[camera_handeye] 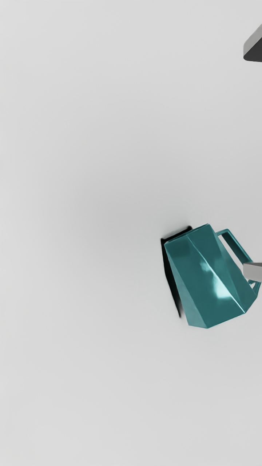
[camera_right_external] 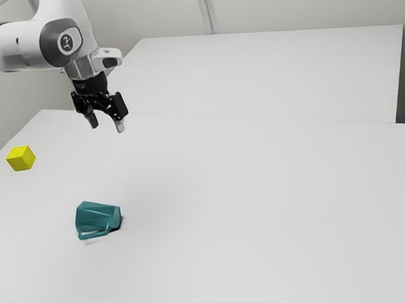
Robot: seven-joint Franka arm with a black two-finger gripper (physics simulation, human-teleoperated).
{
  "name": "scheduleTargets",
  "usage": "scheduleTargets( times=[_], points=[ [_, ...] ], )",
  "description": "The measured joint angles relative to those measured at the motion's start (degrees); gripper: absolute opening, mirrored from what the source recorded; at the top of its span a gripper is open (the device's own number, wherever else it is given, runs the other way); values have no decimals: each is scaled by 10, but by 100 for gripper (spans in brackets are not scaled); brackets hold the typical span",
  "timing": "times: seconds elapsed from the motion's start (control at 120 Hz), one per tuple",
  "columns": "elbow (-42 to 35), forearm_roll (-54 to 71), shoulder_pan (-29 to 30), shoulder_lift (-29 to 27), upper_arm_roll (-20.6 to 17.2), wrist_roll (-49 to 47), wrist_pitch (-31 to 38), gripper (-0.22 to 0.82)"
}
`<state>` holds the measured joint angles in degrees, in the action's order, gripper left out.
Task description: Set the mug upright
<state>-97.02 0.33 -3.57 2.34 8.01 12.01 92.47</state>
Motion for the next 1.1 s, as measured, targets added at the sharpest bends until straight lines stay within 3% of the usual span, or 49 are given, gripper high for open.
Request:
scheduleTargets(
  times=[0.092,0.192,0.342,0.458,0.625,1.1],
  points=[
    [-28,0,-4,-24,1,5,35,60],
    [-117,-2,-20,-86,15,7,93,60],
    [-311,-40,-8,-206,74,11,220,60],
    [-400,-124,-7,-255,117,41,294,60],
    [-477,-277,-1,-282,174,148,358,60],
    [-570,-349,120,-288,198,430,367,60]
  ],
)
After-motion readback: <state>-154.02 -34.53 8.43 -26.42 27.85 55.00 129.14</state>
